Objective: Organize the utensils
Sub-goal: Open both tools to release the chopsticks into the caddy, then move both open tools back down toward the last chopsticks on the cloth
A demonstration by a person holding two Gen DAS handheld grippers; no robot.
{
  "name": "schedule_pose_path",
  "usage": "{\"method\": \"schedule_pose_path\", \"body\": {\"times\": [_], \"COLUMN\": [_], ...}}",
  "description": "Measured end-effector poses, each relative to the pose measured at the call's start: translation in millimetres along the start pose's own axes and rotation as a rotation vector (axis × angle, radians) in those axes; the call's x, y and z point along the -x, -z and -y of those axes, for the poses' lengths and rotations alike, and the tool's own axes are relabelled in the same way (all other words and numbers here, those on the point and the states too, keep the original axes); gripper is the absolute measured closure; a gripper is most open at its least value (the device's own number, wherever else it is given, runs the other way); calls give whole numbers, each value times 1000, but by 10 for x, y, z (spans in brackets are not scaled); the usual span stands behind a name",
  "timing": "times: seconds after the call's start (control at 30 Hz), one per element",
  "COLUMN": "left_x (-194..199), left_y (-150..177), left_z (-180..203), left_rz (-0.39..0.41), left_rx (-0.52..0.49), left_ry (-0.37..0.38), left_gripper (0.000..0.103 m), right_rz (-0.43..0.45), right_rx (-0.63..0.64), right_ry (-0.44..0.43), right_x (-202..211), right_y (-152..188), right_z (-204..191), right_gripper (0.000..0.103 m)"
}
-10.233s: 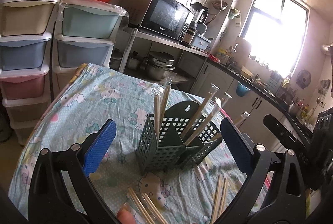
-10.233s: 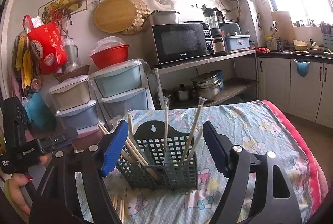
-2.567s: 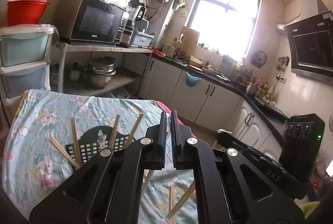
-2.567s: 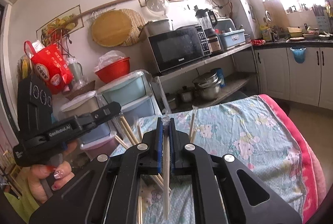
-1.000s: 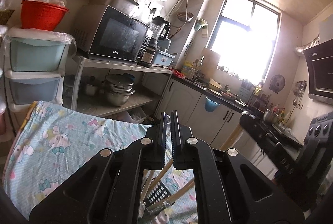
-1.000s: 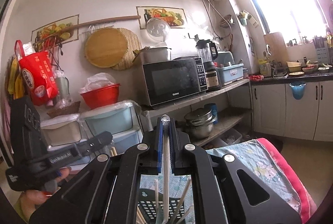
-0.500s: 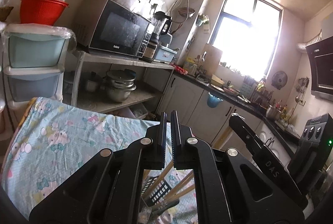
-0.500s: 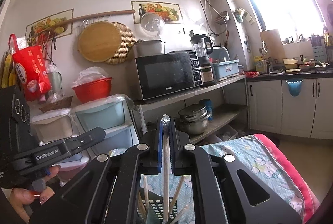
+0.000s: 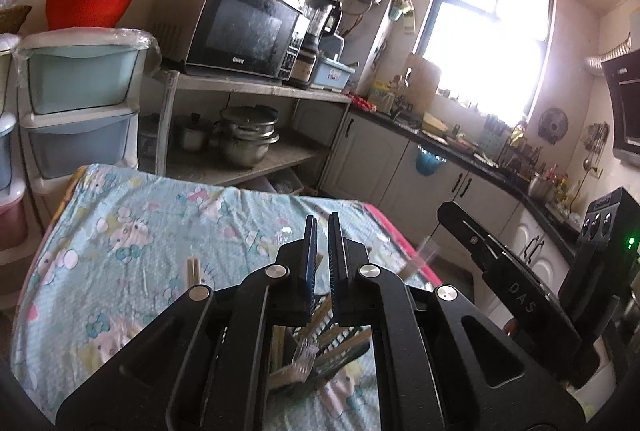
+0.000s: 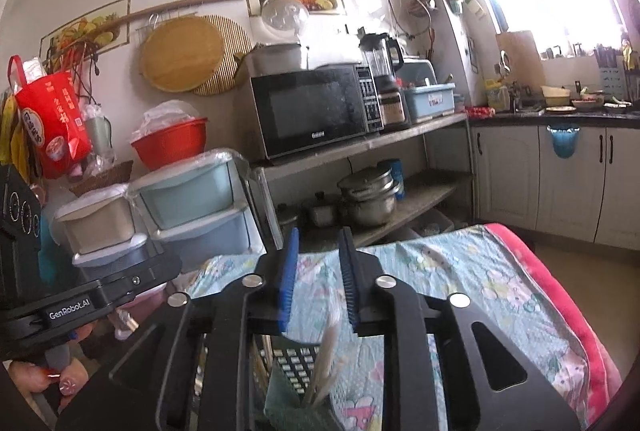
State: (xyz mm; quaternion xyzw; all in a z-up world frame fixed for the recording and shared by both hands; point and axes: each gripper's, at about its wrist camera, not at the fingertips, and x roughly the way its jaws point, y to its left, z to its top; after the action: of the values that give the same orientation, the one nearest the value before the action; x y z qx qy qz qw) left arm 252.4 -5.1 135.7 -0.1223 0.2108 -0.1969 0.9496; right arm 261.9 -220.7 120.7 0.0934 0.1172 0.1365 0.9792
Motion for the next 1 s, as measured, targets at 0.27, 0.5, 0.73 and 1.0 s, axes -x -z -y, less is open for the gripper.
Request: {"method": "schedule_pose_path", "body": {"times": [0.27, 0.5, 0.73, 1.0], "left_x": [18, 136, 288, 417], "left_y": [157, 258, 407, 623], "left_z": [28, 46, 44, 9], "left_rz": [-54, -65, -71, -107], "left_rx": [-18, -19, -13, 3], "left_ry": [-7, -5, -24, -26], "left_gripper": [83, 57, 36, 18], "right_rz": [-70, -123, -185, -263], "right_rx": [-15, -23, -24, -23], "right_ry": [7, 15, 24, 24], "right_x": [121, 302, 445, 553], "right_y": [128, 238, 393, 621], "right_z": [76, 124, 166, 212], "right_gripper": [73, 57, 50, 46]}}
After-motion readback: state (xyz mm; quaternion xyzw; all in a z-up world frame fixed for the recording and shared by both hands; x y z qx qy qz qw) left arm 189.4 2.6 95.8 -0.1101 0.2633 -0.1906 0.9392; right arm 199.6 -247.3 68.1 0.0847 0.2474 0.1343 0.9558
